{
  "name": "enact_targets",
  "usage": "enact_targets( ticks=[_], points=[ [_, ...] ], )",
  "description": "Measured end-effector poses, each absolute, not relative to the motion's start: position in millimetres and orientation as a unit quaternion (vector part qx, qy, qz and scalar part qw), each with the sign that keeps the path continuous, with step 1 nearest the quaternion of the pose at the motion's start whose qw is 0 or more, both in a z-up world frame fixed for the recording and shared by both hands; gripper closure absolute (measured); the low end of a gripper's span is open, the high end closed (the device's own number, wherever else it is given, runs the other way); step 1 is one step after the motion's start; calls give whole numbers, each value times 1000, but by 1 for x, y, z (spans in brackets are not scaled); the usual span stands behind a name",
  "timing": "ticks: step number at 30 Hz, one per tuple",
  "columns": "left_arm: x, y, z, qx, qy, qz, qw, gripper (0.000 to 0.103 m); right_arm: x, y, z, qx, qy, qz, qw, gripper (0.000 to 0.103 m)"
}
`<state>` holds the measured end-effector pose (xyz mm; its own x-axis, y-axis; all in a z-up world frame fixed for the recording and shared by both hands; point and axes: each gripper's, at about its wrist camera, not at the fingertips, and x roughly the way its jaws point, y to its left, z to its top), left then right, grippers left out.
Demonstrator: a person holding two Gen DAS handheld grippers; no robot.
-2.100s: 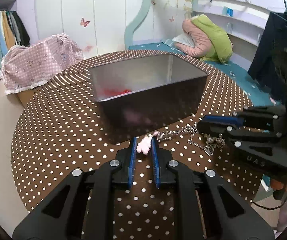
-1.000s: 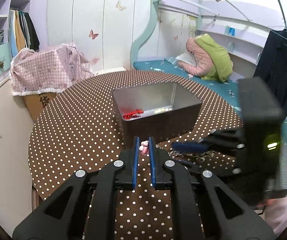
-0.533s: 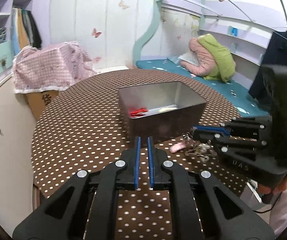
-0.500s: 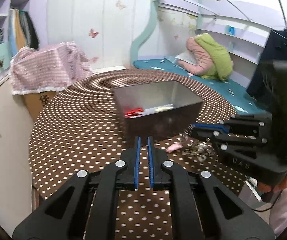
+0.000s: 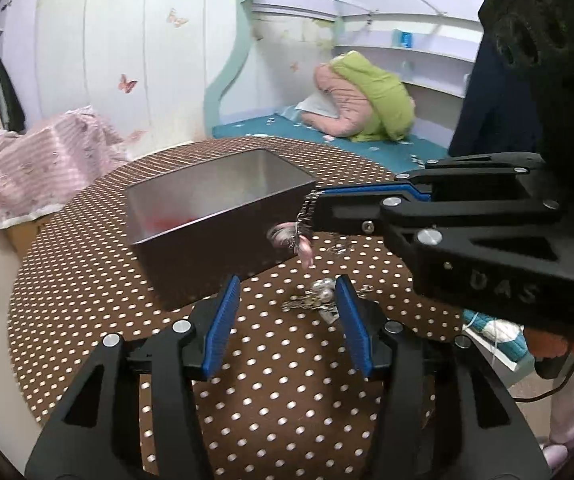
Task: Organize jewelry
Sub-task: 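Carry the charms and chain over the box, lower them in and open both grippers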
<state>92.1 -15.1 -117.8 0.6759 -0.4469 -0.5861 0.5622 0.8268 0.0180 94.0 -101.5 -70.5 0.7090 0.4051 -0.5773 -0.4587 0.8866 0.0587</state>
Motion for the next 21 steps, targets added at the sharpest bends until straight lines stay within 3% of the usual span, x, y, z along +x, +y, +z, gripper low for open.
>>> enact_targets(
  ticks=[2,5,9,21],
  points=[
    [98,-21,-123,109,291,-271,911,56,92,-100,-69,-46,300,236,923,97],
    [108,-26,-129,104,296,-274,909,79,89,-101,-66,-47,294,240,924,97],
    [115,-25,-133,92,305,-270,909,96,90,-105,-67,-47,295,235,925,97],
    [111,1,-115,64,287,-254,921,96,96,-113,-76,-36,313,213,925,97]
  ],
)
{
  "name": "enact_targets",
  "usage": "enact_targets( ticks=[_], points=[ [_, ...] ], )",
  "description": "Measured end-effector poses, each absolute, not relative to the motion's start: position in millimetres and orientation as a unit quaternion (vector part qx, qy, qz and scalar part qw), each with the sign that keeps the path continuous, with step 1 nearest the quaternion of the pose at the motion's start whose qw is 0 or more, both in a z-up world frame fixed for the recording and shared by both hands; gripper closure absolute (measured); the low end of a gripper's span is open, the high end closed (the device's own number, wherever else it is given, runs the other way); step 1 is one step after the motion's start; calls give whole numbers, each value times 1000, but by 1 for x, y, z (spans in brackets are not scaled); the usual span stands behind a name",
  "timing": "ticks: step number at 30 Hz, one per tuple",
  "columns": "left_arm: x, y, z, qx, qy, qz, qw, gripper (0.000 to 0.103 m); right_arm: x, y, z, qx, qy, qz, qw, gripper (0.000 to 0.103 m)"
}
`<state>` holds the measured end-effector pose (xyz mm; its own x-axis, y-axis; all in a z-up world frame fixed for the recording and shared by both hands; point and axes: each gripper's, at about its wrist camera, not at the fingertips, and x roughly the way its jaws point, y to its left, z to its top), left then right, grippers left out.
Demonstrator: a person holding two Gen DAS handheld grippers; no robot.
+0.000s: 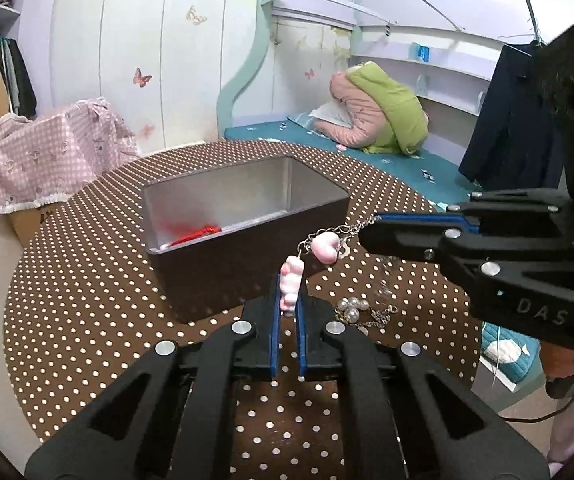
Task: Organize jewelry
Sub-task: 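Carry the charms and chain over the box, lower them in and open both grippers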
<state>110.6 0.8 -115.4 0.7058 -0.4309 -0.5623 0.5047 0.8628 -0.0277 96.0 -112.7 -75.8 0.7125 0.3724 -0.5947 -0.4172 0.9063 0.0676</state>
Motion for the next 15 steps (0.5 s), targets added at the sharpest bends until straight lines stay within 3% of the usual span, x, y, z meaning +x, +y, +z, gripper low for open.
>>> enact_targets(
  ticks=[15],
  points=[
    [158,0,-51,74,253,-226,938,96,133,-105,-24,-67,265,205,940,97]
  ],
)
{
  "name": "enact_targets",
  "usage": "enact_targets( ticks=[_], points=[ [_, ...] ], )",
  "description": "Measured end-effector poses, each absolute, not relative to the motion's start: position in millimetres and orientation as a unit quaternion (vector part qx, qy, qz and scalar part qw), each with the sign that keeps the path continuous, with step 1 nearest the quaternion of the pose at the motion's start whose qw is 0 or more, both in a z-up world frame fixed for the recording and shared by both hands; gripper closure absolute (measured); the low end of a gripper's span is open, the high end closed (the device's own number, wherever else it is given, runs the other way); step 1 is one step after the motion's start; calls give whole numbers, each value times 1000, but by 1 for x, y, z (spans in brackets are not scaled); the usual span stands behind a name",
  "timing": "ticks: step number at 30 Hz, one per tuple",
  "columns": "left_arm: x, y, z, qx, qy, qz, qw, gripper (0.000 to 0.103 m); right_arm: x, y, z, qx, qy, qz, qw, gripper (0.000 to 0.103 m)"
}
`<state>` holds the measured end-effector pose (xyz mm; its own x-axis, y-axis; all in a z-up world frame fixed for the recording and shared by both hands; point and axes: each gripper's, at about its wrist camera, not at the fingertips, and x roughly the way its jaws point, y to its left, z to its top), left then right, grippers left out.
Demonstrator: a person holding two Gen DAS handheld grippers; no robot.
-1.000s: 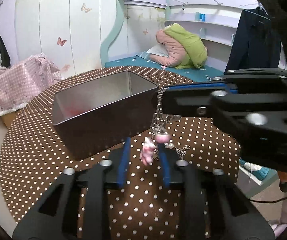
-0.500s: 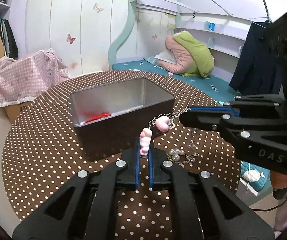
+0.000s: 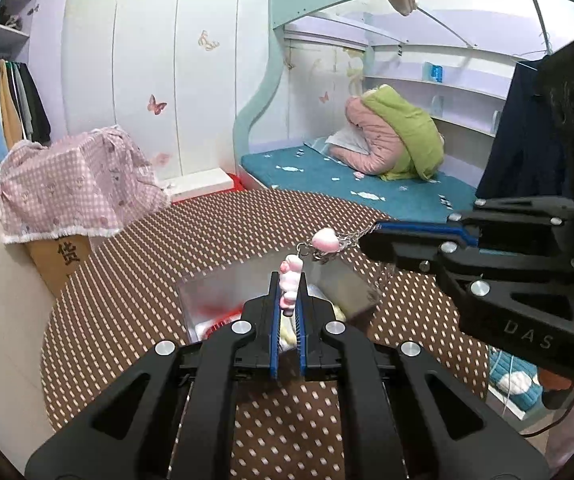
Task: Organize jewelry
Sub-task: 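Carry the charms and chain over the box, lower them in and open both grippers, then move the right gripper to the last silver pearl chain on the table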
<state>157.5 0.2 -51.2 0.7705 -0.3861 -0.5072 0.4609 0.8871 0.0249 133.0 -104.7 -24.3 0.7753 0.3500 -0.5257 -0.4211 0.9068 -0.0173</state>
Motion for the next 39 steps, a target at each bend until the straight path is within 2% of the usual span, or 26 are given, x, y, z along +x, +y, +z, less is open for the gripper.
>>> enact_targets(
  ticks=[9,17,19,20,21,22,23,34,39],
  points=[
    [177,2,-2,75,239,-221,942,96,153,-105,21,-80,239,233,939,97],
    [205,-5,-39,87,308,-198,927,96,179,-100,-18,-57,308,245,918,96],
    [204,-8,-48,95,316,-194,924,91,180,-100,-23,-49,318,244,915,92],
    [203,-8,-51,96,317,-194,923,72,181,-102,-24,-42,323,240,915,89],
    [203,-8,-52,95,317,-192,924,57,180,-103,-25,-39,323,237,915,78],
    [202,-7,-53,95,315,-190,925,55,179,-104,-24,-38,322,237,916,70],
    [201,-6,-54,94,315,-188,926,55,177,-106,-23,-38,321,233,917,68],
    [185,-2,-53,90,307,-184,929,55,164,-112,-20,-44,315,218,922,60],
    [172,-2,-58,86,308,-179,930,52,155,-119,-25,-38,315,206,926,55]
  ],
)
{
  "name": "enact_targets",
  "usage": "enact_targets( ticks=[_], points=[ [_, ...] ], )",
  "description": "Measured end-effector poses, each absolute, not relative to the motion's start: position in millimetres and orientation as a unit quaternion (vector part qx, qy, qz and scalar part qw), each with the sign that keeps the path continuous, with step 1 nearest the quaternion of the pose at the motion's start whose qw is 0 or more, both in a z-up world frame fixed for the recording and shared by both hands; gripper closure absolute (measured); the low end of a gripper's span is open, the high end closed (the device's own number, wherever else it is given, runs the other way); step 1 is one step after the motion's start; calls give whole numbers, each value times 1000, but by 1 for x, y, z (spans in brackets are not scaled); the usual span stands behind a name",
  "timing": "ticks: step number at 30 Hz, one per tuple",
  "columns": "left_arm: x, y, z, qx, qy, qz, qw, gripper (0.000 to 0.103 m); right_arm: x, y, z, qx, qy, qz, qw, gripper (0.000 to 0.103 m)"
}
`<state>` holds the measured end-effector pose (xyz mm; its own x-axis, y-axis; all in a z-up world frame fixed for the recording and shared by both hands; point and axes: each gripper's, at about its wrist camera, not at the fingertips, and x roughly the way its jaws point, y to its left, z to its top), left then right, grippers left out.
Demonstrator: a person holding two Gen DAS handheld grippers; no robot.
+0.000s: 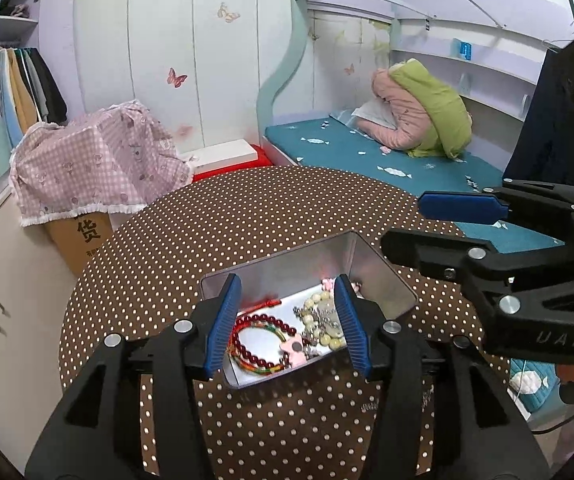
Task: Organize jewelry
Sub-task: 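Move the right gripper to the last silver pearl chain on the table, then grasp the silver pearl chain with the right gripper and lift it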
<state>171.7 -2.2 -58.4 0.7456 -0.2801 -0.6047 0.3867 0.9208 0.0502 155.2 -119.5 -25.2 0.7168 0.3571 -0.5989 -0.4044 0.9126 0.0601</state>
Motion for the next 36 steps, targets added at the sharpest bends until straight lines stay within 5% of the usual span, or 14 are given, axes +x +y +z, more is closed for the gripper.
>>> enact_targets(
  ticks=[23,33,36],
  points=[
    [108,-12,-128,120,342,-173,916,45,103,-131,-108,-44,372,187,908,54],
    [109,-8,-136,119,349,-164,915,43,110,-123,-124,-88,379,182,903,77],
    [112,-10,-135,115,353,-164,914,43,106,-115,-125,-108,372,199,900,94]
  ],
)
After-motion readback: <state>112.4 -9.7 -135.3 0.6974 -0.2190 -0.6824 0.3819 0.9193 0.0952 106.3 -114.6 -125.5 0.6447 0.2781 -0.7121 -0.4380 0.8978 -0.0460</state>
